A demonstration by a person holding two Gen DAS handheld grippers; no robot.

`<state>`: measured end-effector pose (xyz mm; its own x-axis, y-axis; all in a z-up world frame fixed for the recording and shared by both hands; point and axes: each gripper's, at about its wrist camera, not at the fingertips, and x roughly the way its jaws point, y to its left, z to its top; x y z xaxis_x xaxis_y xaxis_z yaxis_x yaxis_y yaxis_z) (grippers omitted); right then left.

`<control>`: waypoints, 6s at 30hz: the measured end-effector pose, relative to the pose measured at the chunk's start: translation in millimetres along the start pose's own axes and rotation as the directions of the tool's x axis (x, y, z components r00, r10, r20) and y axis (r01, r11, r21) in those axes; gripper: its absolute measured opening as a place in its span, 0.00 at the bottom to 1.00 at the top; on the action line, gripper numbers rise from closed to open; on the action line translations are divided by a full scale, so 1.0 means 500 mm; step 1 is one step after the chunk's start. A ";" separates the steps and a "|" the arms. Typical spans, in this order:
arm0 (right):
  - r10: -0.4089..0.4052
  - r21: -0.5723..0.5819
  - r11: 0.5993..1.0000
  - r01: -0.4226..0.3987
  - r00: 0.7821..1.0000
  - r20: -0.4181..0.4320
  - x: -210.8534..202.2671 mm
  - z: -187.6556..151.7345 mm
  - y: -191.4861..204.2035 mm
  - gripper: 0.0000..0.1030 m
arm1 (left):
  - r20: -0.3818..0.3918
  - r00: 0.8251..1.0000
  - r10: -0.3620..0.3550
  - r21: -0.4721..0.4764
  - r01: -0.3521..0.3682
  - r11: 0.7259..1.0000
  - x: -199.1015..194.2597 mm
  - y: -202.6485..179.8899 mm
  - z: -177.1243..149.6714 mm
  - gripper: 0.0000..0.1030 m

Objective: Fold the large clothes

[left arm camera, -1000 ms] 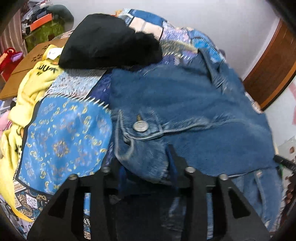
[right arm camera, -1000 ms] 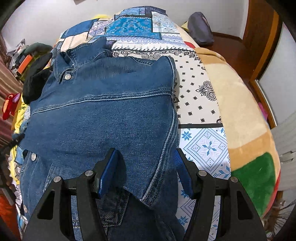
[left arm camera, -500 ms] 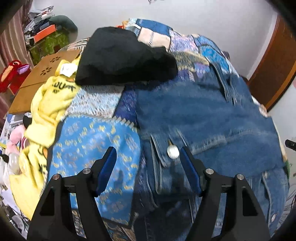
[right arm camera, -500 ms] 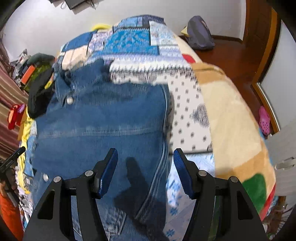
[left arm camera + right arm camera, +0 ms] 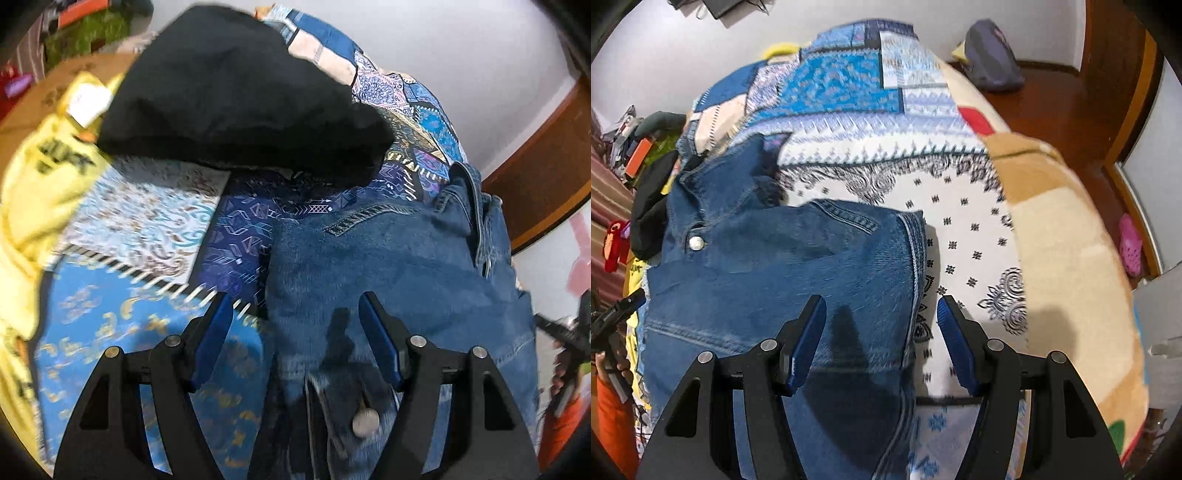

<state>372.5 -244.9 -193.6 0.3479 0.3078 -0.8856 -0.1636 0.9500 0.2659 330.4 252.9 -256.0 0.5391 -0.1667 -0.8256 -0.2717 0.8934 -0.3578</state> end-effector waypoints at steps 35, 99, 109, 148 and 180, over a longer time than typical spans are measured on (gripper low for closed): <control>0.053 -0.142 0.990 -0.010 0.952 0.303 -0.149 0.192 0.072 0.07 | 0.207 0.978 -0.025 0.300 -0.040 0.953 -0.119 -0.299 0.200 0.07; 0.034 0.019 0.999 -0.032 0.996 -0.077 -0.118 -0.219 -0.027 0.63 | -0.240 0.969 0.059 0.156 -0.021 0.988 -0.091 -0.072 -0.244 0.70; 0.209 0.028 0.978 -0.207 0.975 -0.073 -0.121 -0.258 -0.008 0.36 | -0.314 0.929 -0.195 0.038 0.217 0.975 -0.071 -0.085 -0.294 0.47; 0.123 0.033 0.992 -0.124 0.992 0.030 0.084 0.198 -0.032 0.08 | 0.171 0.979 0.112 0.228 -0.150 0.962 0.041 -0.219 0.205 0.18; 0.140 -0.192 0.971 -0.141 0.990 -0.016 -0.016 -0.013 0.161 0.46 | 0.009 0.996 0.088 0.533 -0.080 0.843 0.013 -0.398 -0.045 0.57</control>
<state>350.7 -171.1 -167.7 0.3067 0.4373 -0.8454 -0.3852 0.8692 0.3099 370.2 64.4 -200.1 0.5205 -0.0832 -0.8498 0.1526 0.9883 -0.0032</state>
